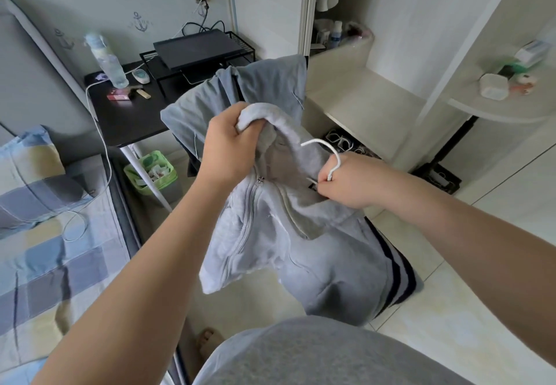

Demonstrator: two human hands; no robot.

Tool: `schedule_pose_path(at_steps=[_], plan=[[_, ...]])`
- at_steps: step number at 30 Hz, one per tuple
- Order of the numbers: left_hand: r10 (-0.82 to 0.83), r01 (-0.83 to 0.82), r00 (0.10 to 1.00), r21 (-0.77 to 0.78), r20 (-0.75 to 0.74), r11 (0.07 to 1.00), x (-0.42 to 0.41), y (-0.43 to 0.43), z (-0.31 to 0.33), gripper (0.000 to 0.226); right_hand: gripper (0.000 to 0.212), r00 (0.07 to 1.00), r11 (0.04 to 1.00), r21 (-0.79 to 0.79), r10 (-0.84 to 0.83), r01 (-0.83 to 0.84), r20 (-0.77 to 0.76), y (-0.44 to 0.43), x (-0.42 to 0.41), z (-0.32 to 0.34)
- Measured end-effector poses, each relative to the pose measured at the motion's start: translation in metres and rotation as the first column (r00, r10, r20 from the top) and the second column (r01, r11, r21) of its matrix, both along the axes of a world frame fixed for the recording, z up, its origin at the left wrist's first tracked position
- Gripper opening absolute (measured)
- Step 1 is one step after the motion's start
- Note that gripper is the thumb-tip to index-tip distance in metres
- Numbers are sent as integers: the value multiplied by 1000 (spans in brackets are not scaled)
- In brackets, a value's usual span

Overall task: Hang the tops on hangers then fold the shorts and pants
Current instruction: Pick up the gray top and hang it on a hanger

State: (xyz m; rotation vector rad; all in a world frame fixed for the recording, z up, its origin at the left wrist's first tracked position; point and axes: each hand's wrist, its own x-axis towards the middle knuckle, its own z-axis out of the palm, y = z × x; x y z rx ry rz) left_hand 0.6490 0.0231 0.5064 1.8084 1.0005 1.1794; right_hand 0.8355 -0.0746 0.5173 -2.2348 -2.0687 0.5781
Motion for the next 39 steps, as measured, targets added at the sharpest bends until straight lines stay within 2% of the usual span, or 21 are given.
schedule_pose_path(at_steps=[4,5,8,12,16,18,19,21,23,25,29,32,33,35,39], plan=[[-124,126,983,6,-136,992,-5,1,1,15,23,988,982,186,10,19,-156,12,-4,22],[-139,140,980,1,-145,990,-7,2,-1,15,23,986,985,170,29,-1,-162,13,-8,24],[-159,157,974,-28,-161,987,-14,0,-6,16,26,993,997,-5,80,-81,-91,20,-17,20],[-165,157,969,-55,-186,986,-24,-2,-9,21,30,977,987,135,111,-87,-181,29,-13,23],[-237,197,940,-179,-244,964,-36,-2,-13,13,31,956,990,119,106,-76,-272,31,-10,25],[-243,188,947,-253,-209,949,-41,-3,-18,6,31,942,989,138,101,-59,-320,32,-6,26],[-203,152,958,-238,-204,959,-44,-3,-22,10,31,938,988,140,115,-72,-328,32,-4,27],[-109,97,933,-52,-343,994,-48,-4,-25,32,31,928,982,141,163,-122,-334,31,-4,28],[-76,177,858,154,-508,972,-45,-5,-24,51,31,915,972,167,215,-166,-342,31,-3,29],[-106,260,821,203,-560,944,-38,-4,-21,46,33,903,963,193,249,-191,-349,32,0,29],[-114,200,907,177,-406,964,-25,-7,-21,27,32,878,956,256,241,-141,-414,29,9,19],[-34,94,948,176,-316,980,-22,-10,-24,18,7,833,942,335,169,21,-527,21,28,7],[-6,58,955,167,-297,984,-23,-10,-25,17,4,833,941,335,142,54,-534,17,35,3],[54,-17,965,143,-258,990,-28,-6,-27,15,13,843,946,311,87,98,-531,7,53,-8],[127,-107,969,105,-212,989,-35,0,-27,13,15,850,956,234,-31,179,-525,-9,74,-25]])
